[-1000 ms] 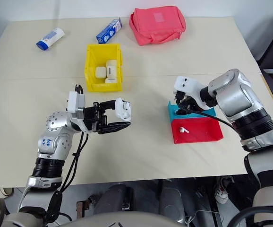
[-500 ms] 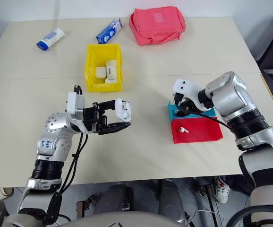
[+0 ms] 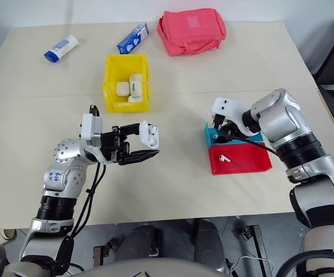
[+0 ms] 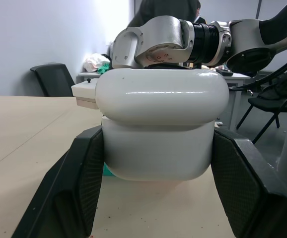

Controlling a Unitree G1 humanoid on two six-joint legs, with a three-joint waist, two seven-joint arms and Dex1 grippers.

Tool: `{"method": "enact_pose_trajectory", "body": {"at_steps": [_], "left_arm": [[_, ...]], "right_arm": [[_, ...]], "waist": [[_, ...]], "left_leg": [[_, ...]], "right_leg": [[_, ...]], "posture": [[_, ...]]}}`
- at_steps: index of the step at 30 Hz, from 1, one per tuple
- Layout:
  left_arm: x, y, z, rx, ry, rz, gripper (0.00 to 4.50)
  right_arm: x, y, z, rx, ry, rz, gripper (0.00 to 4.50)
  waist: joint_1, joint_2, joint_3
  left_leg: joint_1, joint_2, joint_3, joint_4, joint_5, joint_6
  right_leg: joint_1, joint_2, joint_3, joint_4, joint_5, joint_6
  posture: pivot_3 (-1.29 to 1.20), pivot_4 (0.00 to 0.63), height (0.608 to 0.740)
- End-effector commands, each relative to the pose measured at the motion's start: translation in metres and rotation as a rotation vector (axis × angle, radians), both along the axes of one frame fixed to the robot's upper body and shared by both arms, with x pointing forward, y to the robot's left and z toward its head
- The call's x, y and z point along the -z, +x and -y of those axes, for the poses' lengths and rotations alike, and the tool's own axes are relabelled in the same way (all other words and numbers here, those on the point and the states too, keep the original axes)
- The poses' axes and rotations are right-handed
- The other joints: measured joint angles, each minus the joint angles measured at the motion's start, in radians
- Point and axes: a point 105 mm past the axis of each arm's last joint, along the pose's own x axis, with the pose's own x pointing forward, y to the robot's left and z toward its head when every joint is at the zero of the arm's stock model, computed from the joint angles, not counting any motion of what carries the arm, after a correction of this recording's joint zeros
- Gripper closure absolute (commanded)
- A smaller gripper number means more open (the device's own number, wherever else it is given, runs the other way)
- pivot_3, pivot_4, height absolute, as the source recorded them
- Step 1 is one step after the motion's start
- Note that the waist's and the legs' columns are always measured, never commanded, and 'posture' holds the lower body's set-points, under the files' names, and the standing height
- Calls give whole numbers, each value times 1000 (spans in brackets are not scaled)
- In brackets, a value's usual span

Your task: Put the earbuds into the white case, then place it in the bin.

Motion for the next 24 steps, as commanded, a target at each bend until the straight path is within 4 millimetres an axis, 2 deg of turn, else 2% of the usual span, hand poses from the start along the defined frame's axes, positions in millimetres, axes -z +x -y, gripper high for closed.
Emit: {"method": "enact_pose_trajectory", "body": {"at_steps": [1, 7, 10, 13, 19, 24], "left_arm": [[-11, -6, 0, 12, -25, 47, 1708], [-12, -5, 0, 8, -25, 48, 1708], [-12, -5, 0, 8, -25, 48, 1708], [-12, -5, 0, 7, -25, 48, 1708], [-12, -4, 0, 5, -26, 49, 1708], [-12, -3, 0, 3, -27, 49, 1708]], "right_arm": [[-5, 3, 0, 2, 3, 20, 2921], [-1, 2, -1, -6, 8, 12, 2921], [-2, 2, -3, -9, 23, 12, 3517], [-4, 3, -5, -12, 31, 22, 4471], [-4, 4, -5, -14, 31, 25, 4471], [-7, 0, 4, -17, 1, 40, 4471]], "waist": [[-1, 0, 0], [-5, 0, 0], [-5, 0, 0], [-7, 0, 0], [-10, 0, 0], [-12, 0, 0]], "left_leg": [[0, 0, 0, 0, 0, 0], [2, 0, 0, 0, 0, 0], [2, 0, 0, 0, 0, -1], [4, 1, -1, 0, -1, -1], [4, 1, -1, 0, -1, -1], [4, 2, -2, 0, -1, -1]], "right_leg": [[0, 0, 0, 0, 0, 0], [0, 0, 0, 1, 0, 0], [0, 0, 0, 2, -1, -1], [0, 0, 0, 4, -1, -2], [0, 0, 0, 6, -2, -3], [-1, -1, 0, 7, -2, -4]], "posture": [[0, 150, 740], [0, 150, 740], [0, 150, 740], [0, 150, 740], [0, 150, 740], [0, 150, 740]]}}
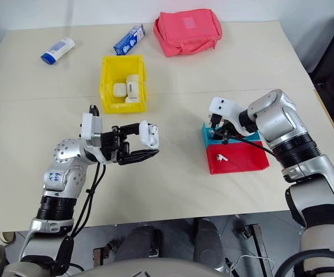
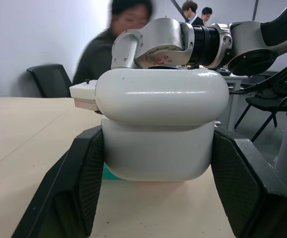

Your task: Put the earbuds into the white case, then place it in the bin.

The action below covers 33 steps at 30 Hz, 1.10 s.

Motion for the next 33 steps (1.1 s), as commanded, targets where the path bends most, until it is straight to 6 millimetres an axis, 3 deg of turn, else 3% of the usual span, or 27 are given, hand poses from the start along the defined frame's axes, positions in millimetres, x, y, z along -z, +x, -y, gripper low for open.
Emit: {"method": "enact_pose_trajectory", "body": {"at_steps": [1, 9, 16, 26, 33], "left_arm": [[-12, -3, 0, 8, -25, 48, 1708], [-12, 1, 0, 13, -22, 46, 1708], [-13, 5, 2, 27, -22, 50, 1708], [-13, 4, 7, 45, -28, 49, 1708], [-13, 3, 7, 46, -27, 51, 1708]], "right_arm": [[-10, -1, 10, 7, -19, 37, 4471], [-22, -6, 27, 0, -79, 108, 4471], [-23, -7, 29, 15, -69, 116, 4471], [0, -7, 42, 7, -110, 73, 4471], [2, -5, 42, -65, -134, 50, 4471]], "waist": [[0, 0, 0], [-3, 0, 0], [-4, 0, 0], [-4, 0, 0], [-4, 0, 0]], "left_leg": [[0, 0, 0, 0, 0, 0], [0, 0, 0, 0, 0, 0], [0, 0, 1, -1, 0, 0], [1, 1, 1, 0, 0, 0], [1, 1, 1, 0, 0, 0]], "right_leg": [[0, 0, 0, 0, 0, 0], [-1, -1, 0, 0, 0, 0], [-1, 0, 0, 0, 0, 0], [0, -1, 0, 0, 0, 0], [0, -1, 0, 0, 0, 0]], "posture": [[0, 150, 740], [0, 150, 740], [0, 150, 740], [0, 150, 740], [0, 150, 740]]}}
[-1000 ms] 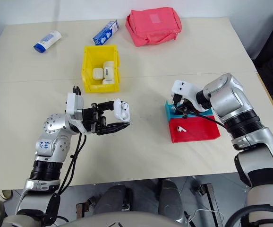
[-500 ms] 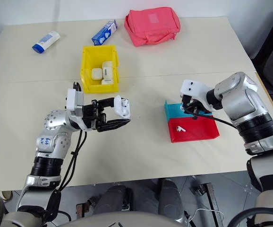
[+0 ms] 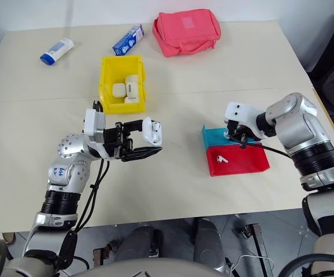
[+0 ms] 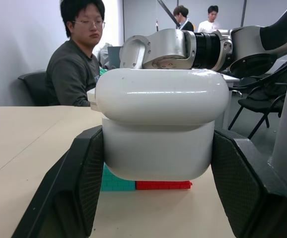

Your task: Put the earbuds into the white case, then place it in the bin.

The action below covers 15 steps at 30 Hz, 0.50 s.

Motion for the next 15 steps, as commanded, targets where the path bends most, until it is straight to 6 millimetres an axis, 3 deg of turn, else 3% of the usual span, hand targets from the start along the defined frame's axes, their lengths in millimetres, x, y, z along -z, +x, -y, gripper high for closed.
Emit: {"method": "enact_pose_trajectory", "body": {"at_steps": [1, 6, 7, 8, 15], "left_arm": [[-8, -2, 0, 6, -17, 35, 1708], [-8, -2, -1, 3, -17, 39, 1708], [-8, -2, -1, 3, -17, 39, 1708], [-8, -2, -1, 1, -17, 40, 1708], [-8, -2, -1, -2, -18, 42, 1708]], "right_arm": [[2, 0, 2, -36, -33, -19, 4471], [3, 0, 4, -91, -69, -42, 4471], [4, -1, 3, -104, -73, -50, 3949], [4, -1, 4, -110, -79, -51, 3806], [2, 2, 5, -124, -98, -39, 3806]], "waist": [[0, 0, 0], [0, 0, 0], [0, 0, 0], [0, 0, 0], [-1, 0, 0]], "left_leg": [[0, 0, 0, 0, 0, 0], [0, 0, 0, 0, 0, 0], [0, 0, 0, 0, 0, 0], [0, 0, 0, 0, 0, 0], [1, 1, 0, 0, 0, 0]], "right_leg": [[0, 0, 0, 0, 0, 0], [0, 0, 0, 0, 0, 0], [0, 0, 0, 0, 0, 0], [0, 0, 0, 0, 0, 0], [1, 0, 0, 0, 0, 0]], "posture": [[0, 150, 740], [0, 150, 740], [0, 150, 740], [0, 150, 740], [0, 150, 740]]}}
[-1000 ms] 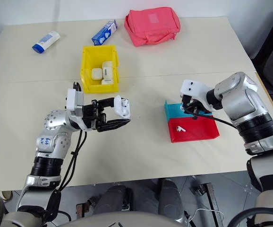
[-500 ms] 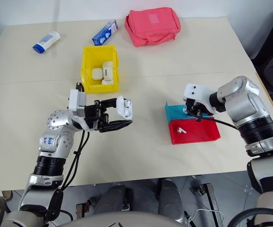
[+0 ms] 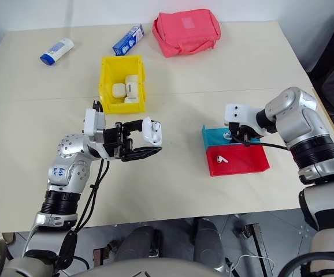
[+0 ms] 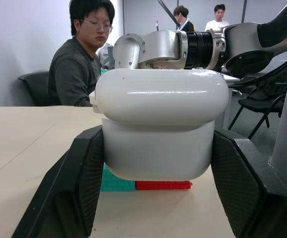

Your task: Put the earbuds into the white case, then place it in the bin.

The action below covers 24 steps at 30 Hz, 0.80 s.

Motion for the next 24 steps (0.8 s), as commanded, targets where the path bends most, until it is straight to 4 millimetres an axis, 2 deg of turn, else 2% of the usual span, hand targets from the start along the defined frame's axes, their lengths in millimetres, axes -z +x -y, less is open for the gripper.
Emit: {"method": "enact_pose_trajectory", "body": {"at_steps": [1, 6, 16, 24], "left_arm": [[-8, -3, -1, 0, -17, 42, 1708], [-8, -2, -1, 0, -16, 43, 1708], [-8, 1, 1, 0, -21, 41, 1708], [-7, 3, 3, 3, -28, 41, 1708]], "right_arm": [[2, 1, 4, 3, -26, -5, 3806], [-3, 5, 7, -1, -51, 16, 3806], [-29, 8, 1, 50, -22, 52, 3806], [-36, 2, 6, 74, -18, 62, 3806]], "waist": [[0, 0, 0], [0, 0, 0], [0, 0, 0], [1, 0, 0]], "left_leg": [[0, 0, 0, 0, 0, 0], [0, 0, 0, 0, 0, 0], [0, 0, 0, 0, 0, 0], [0, 0, 0, 0, 0, 0]], "right_leg": [[0, 0, 0, 0, 0, 0], [0, 0, 0, 0, 0, 0], [0, -1, 0, 1, 0, 0], [-1, -1, 0, 1, 0, 0]], "posture": [[0, 150, 740], [0, 150, 740], [0, 150, 740], [0, 150, 740]]}}
